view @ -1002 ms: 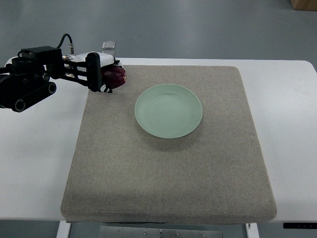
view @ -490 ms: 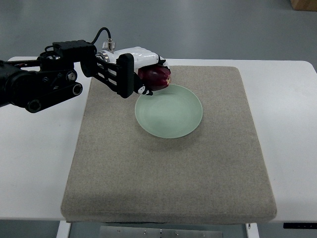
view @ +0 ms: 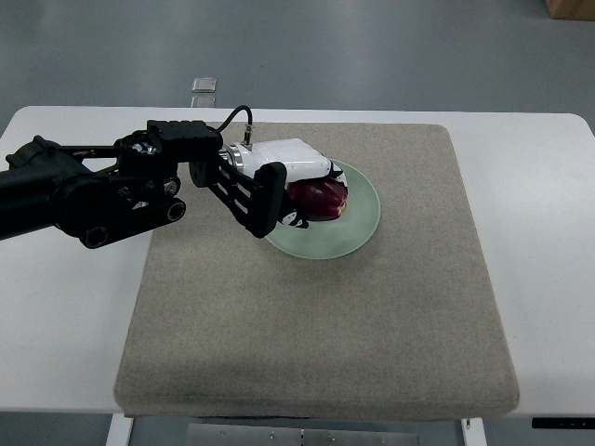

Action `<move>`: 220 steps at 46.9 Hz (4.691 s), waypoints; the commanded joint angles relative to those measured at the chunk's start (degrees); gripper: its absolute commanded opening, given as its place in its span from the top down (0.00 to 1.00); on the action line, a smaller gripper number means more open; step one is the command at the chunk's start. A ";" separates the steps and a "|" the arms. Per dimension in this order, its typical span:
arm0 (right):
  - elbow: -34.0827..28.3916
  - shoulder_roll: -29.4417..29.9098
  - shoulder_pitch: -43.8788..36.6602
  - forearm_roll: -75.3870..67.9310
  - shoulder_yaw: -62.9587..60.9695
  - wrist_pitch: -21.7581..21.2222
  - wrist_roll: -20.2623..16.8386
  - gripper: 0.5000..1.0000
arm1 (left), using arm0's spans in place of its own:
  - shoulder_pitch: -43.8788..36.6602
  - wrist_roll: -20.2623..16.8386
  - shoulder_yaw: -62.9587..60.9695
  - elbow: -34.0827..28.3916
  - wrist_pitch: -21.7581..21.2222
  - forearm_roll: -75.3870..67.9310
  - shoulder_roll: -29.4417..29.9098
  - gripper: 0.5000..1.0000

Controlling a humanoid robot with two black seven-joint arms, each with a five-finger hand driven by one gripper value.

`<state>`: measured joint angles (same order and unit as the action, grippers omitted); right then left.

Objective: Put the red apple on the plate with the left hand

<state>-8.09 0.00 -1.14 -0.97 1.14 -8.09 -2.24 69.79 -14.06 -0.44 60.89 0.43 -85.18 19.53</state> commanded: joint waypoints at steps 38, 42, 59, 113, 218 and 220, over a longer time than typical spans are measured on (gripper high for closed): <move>0.00 0.00 0.00 0.00 0.00 0.00 -0.04 0.14 | -1.59 0.00 0.35 -1.66 -0.08 1.24 -0.02 0.02; 0.00 0.00 0.00 0.00 0.00 0.00 0.05 0.14 | -1.15 0.00 0.70 -1.39 -0.08 1.33 -0.02 0.02; 0.00 0.00 0.00 0.00 0.00 0.00 0.05 0.14 | -0.53 0.00 5.70 -0.08 0.62 1.50 0.86 0.01; 0.00 0.00 0.00 0.00 0.00 0.00 -0.04 0.14 | -15.56 -3.69 40.07 -12.20 -1.05 78.67 7.10 0.00; -0.09 0.00 -0.35 0.35 0.09 -0.17 -0.04 0.14 | -26.20 -7.12 51.15 -19.50 11.69 90.36 -2.75 0.00; -0.26 0.00 -0.44 0.35 0.09 -0.61 -0.04 0.14 | -26.20 -7.12 51.15 -19.50 11.78 90.36 -2.75 0.00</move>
<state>-8.18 0.00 -1.51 -0.64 1.20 -8.16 -2.24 43.59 -21.18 50.79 41.39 12.10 5.18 16.79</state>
